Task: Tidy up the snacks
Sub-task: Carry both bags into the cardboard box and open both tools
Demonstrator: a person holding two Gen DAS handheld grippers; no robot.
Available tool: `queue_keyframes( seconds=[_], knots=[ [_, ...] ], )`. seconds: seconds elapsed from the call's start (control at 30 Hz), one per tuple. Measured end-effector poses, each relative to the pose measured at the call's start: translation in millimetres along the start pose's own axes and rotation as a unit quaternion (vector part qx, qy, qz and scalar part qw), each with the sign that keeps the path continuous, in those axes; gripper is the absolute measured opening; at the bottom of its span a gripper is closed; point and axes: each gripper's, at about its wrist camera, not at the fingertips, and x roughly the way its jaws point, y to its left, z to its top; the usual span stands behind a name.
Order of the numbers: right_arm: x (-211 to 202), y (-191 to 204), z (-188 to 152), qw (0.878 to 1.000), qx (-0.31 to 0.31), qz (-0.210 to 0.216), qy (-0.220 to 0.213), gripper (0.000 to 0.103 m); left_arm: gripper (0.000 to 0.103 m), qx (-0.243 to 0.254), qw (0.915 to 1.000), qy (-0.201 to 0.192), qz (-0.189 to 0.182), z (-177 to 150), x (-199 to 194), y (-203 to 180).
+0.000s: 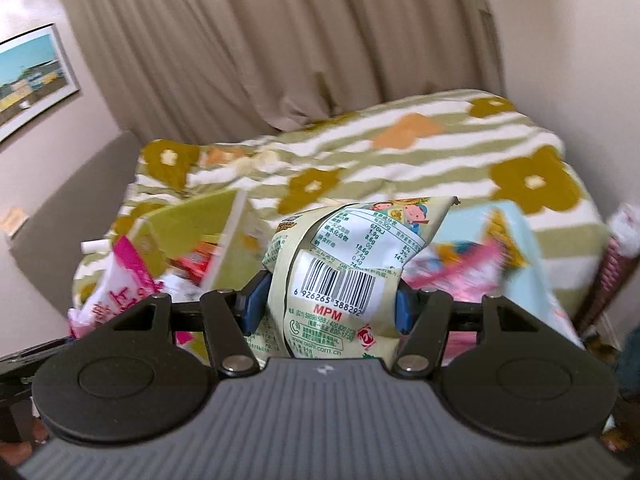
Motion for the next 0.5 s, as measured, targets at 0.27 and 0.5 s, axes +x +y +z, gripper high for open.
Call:
queue_keyframes(
  seconds=[0.27, 0.5],
  knots=[
    [53, 87, 22, 0.998, -0.031, 0.049, 0.009, 0.075, 0.037, -0.016, 0.9992, 0.012, 0.034, 31, 18, 74],
    [99, 155, 14, 0.996, -0.062, 0.051, 0.037, 0.075, 0.038, -0.025, 0.9974, 0.058, 0.034, 34, 50, 128]
  ],
)
